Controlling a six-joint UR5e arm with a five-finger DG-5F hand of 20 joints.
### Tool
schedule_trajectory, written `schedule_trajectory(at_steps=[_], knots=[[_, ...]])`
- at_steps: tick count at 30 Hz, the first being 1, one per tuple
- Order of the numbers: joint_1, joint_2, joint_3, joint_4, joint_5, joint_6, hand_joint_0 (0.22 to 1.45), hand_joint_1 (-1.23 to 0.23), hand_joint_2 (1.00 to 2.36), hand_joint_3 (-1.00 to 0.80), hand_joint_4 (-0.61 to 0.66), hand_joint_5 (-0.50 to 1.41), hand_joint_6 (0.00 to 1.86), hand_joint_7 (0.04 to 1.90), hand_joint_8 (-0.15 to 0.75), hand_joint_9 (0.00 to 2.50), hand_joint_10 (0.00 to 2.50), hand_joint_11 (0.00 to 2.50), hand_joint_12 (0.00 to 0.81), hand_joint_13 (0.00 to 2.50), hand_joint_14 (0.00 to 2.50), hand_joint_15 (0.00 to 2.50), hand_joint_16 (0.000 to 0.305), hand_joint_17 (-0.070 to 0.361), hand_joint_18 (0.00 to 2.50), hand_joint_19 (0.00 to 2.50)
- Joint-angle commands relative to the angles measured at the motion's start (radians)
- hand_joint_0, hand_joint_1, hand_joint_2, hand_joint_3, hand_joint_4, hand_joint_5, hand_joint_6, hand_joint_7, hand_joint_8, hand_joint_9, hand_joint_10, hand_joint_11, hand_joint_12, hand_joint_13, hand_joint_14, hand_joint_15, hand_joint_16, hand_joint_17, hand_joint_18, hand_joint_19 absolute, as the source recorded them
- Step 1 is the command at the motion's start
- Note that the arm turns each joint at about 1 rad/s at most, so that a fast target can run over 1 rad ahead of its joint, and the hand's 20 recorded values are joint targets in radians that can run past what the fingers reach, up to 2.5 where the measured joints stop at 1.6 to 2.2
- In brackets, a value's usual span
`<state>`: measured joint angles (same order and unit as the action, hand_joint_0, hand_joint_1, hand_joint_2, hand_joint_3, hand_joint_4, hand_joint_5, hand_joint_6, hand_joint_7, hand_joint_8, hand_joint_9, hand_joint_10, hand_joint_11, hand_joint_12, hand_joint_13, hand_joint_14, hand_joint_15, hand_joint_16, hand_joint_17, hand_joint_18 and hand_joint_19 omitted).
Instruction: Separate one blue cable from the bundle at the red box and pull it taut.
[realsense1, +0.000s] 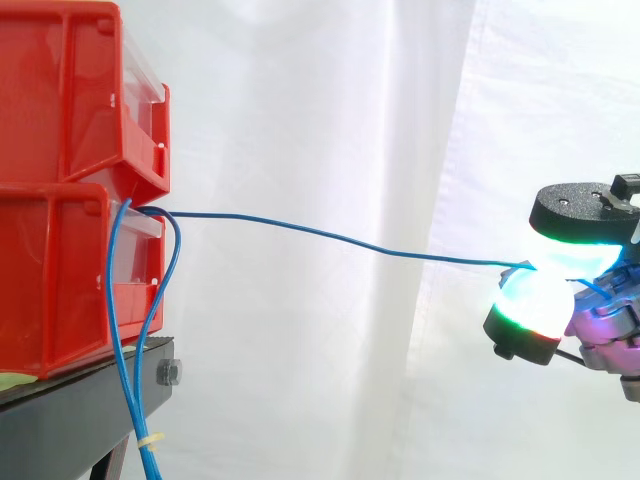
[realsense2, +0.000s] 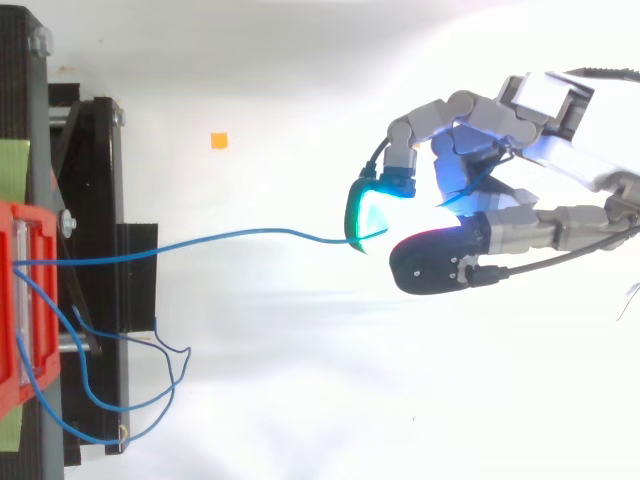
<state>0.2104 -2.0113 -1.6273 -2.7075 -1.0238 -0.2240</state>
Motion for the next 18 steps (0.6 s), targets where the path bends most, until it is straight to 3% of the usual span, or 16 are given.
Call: schedule_trajectory(at_steps=[1, 18], knots=[[0.0, -0.001, 0.001, 0.0, -0.002, 0.0, 0.67, -0.73, 1.02, -0.08, 0.11, -0.15, 0.93, 1.17, 0.346, 0.6, 2.28, 1.22, 0.389, 0.79, 2.5, 1.32, 0.04, 0.09, 1.4, 1.75], [0.0, 0.0, 0.0, 0.0, 0.001, 0.0, 0.67, -0.73, 1.02, -0.09, 0.11, -0.15, 0.93, 1.17, 0.343, 0.61, 2.26, 1.23, 0.389, 0.79, 2.5, 1.32, 0.04, 0.09, 1.4, 1.76]])
